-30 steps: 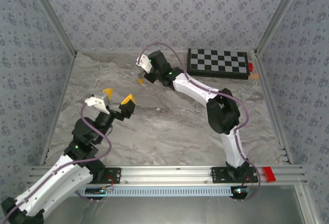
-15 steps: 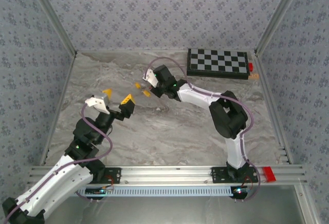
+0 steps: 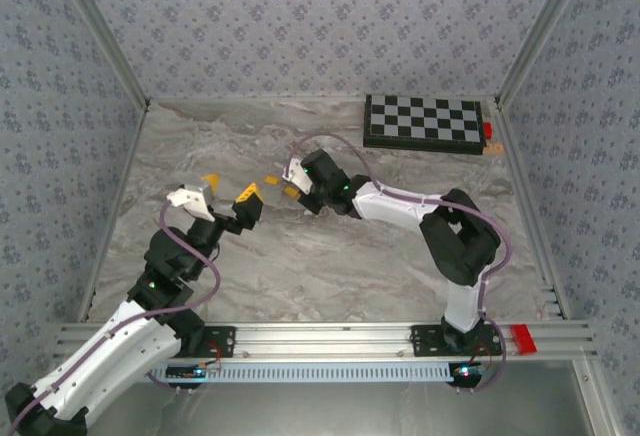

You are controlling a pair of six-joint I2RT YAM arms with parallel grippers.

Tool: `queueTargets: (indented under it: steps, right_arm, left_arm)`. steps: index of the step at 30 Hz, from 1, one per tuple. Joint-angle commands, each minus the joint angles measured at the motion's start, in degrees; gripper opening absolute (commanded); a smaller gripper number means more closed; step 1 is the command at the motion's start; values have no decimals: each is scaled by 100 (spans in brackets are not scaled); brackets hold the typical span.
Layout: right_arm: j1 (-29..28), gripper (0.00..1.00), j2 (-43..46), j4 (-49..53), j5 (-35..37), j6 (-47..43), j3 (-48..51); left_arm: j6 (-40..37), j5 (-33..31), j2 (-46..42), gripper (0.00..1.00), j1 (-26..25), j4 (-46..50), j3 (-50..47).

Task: Put the keys on the keyring

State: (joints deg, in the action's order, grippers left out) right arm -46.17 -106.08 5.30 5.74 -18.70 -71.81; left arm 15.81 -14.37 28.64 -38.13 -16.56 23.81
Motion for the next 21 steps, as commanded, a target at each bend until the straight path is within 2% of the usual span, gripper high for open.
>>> queueTargets:
  steps: [1,9,21]
  right_arm:
    - [-87,0,315,221,15,298,160]
    - [-159,0,532,928,-112,627,699]
    - [-117,0,527,2240,-163,965,857]
  left_arm:
    - [71,57,-25,100,53,-219,-8]
    - [88,77,-54,100,66,-190,0]
    - [127,106,78,100,82,-259,-17]
